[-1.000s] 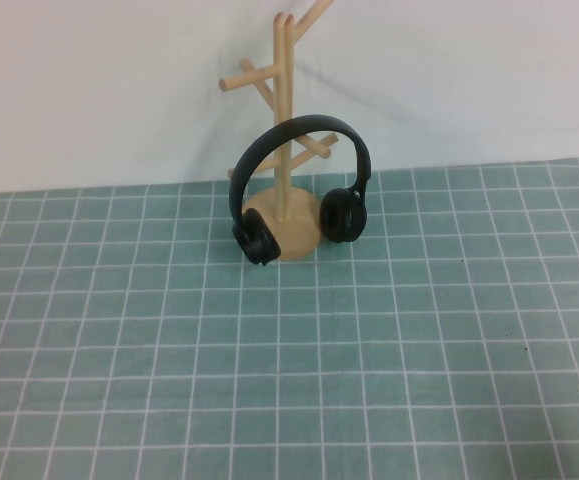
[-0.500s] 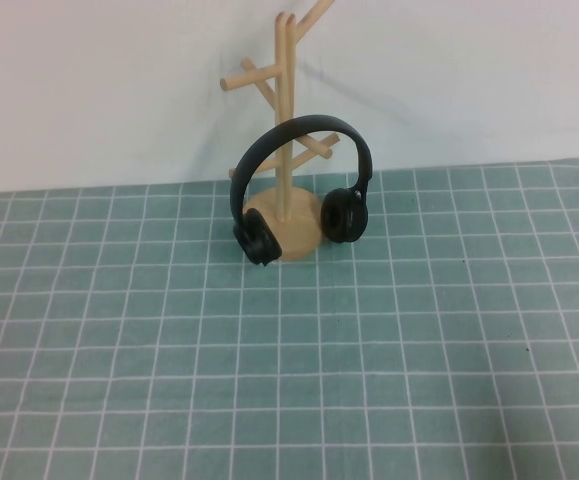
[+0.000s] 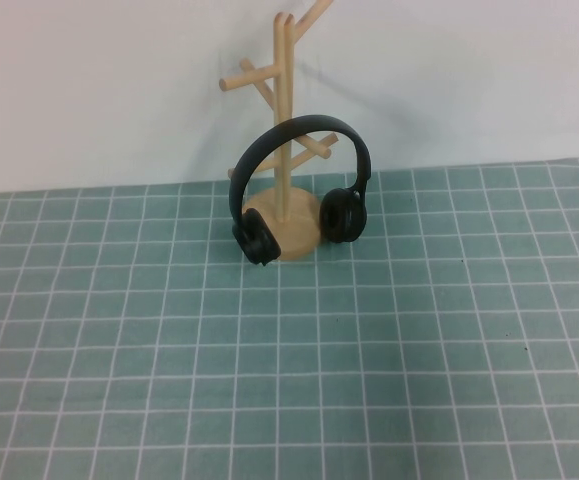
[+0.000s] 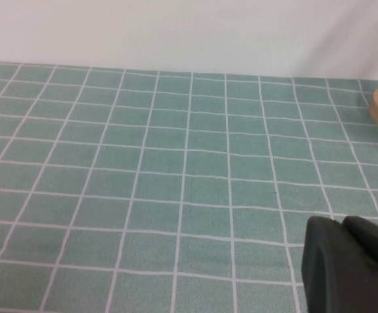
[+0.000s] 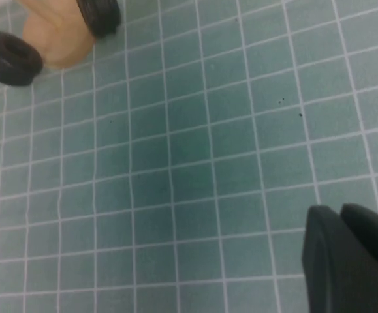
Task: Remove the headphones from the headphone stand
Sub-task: Pick up the headphones from the headphone stand
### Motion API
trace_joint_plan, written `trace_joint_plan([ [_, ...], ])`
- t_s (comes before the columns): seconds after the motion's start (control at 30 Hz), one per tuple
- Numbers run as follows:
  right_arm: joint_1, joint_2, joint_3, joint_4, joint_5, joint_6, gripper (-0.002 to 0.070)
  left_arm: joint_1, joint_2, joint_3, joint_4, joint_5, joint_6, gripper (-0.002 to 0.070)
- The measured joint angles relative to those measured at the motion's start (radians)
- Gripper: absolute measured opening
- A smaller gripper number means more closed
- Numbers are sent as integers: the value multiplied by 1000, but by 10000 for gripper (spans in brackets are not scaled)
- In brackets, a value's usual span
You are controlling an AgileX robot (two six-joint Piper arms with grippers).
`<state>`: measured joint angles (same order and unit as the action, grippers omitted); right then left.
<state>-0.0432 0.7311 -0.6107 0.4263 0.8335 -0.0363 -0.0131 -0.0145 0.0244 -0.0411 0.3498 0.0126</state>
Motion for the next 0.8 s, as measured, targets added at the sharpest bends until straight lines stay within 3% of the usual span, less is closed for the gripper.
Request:
trace_joint_plan([
  [0.17, 59, 216, -124, 66, -9, -108, -8, 0, 0, 0, 0, 0, 0, -4],
  [0.5, 573, 518, -273, 89, -331, -113, -8, 0, 0, 0, 0, 0, 0, -4],
  [0.63, 708, 635, -317, 186, -531, -112, 6, 0, 0, 0, 0, 0, 0, -4],
  [0.7, 756, 689, -350, 261, -638, -118, 61, 0, 0, 0, 0, 0, 0, -4],
  [0.8, 788, 757, -401, 389, -762, -136, 218, 0, 0, 0, 0, 0, 0, -4],
])
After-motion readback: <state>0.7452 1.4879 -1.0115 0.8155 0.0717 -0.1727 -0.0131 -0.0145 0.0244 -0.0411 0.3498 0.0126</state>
